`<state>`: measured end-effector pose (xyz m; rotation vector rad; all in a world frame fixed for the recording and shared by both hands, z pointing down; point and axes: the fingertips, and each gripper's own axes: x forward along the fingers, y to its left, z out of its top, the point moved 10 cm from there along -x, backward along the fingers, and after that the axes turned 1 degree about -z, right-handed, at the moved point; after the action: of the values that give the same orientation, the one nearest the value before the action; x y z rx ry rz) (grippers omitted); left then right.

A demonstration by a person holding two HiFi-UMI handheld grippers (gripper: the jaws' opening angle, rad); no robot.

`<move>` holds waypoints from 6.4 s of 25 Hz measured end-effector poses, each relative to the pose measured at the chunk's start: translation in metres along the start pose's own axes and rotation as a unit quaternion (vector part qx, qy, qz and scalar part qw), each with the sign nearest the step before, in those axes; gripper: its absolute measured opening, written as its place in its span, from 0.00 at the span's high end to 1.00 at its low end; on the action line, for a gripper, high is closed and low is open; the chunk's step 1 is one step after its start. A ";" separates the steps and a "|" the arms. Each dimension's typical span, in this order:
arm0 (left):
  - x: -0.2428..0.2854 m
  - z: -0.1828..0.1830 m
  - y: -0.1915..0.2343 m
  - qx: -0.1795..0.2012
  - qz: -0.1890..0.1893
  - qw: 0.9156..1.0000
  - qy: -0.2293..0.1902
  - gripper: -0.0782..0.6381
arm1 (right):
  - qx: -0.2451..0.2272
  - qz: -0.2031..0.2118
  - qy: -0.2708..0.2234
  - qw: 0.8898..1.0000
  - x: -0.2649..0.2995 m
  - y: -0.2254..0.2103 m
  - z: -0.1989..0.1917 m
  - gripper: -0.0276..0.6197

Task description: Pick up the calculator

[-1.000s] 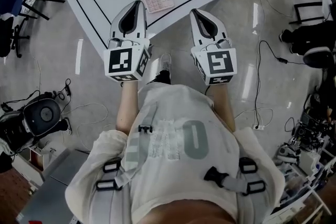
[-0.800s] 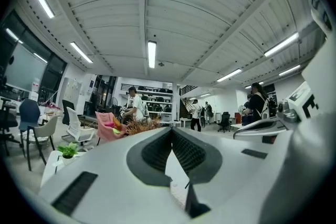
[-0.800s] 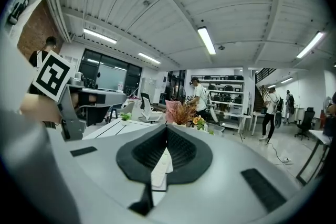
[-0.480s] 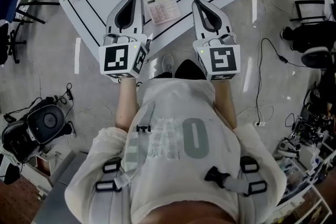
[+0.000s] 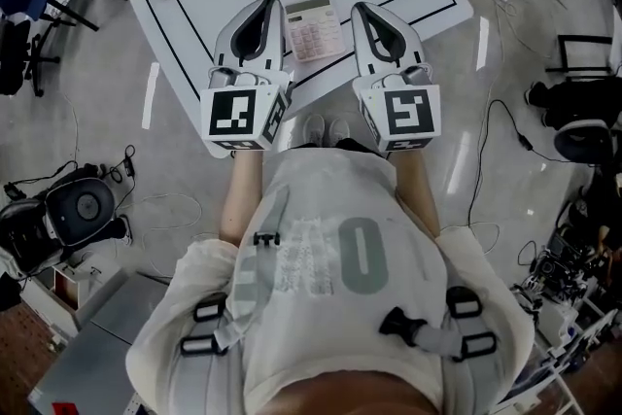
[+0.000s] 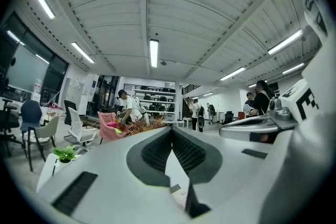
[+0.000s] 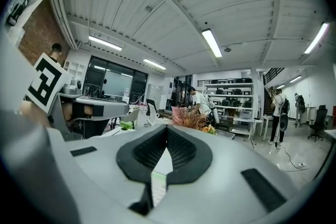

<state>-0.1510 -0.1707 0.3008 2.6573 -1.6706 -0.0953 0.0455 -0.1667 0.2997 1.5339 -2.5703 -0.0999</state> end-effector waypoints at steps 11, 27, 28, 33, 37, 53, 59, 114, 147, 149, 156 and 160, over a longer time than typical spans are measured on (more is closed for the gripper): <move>0.010 0.002 0.005 0.013 0.005 1.000 -0.002 0.86 | 0.006 0.025 -0.002 1.000 0.018 -0.006 -0.002 0.95; 0.011 0.023 0.006 -0.010 0.030 0.996 -0.078 0.29 | 0.012 0.031 0.000 0.999 0.013 -0.017 -0.004 0.95; 0.010 0.023 0.006 -0.016 0.028 0.996 -0.078 0.29 | 0.012 0.032 -0.001 0.999 0.012 -0.017 -0.004 0.95; 0.008 0.016 0.010 -0.073 0.007 0.995 -0.071 0.29 | 0.012 0.034 0.003 0.999 0.008 -0.016 -0.005 0.95; 0.009 0.009 0.009 -0.063 0.011 0.997 -0.053 0.29 | 0.012 0.030 0.006 0.999 0.006 -0.017 -0.008 0.95; 0.044 -0.049 0.040 -0.059 -0.033 0.996 0.060 0.29 | 0.025 0.031 0.021 0.999 0.001 -0.019 -0.017 0.95; 0.072 -0.080 0.064 -0.082 -0.111 0.981 0.140 0.29 | 0.031 0.031 0.034 0.998 0.000 -0.020 -0.022 0.95; 0.110 -0.214 0.065 -0.442 -0.242 0.759 0.413 0.78 | 0.066 0.011 0.115 0.991 0.007 -0.010 -0.057 0.95; 0.133 -0.088 0.060 -0.179 -0.100 0.947 0.246 0.78 | 0.014 0.008 0.042 0.999 0.005 -0.031 -0.017 0.95; 0.129 -0.068 0.062 -0.138 -0.072 0.967 0.202 0.78 | 0.009 0.010 0.033 0.999 0.006 -0.031 -0.012 0.95; 0.097 -0.009 0.052 0.066 0.035 0.994 0.086 0.78 | -0.003 0.028 0.008 1.000 0.008 -0.024 0.004 0.95; 0.078 0.019 0.041 0.140 0.078 0.986 0.052 0.78 | -0.004 0.034 -0.004 0.999 0.011 -0.023 0.009 0.95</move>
<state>-0.1556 -0.2580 0.2793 2.6452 -1.9790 0.2963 0.0585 -0.1876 0.2888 1.4452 -2.6217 -0.1082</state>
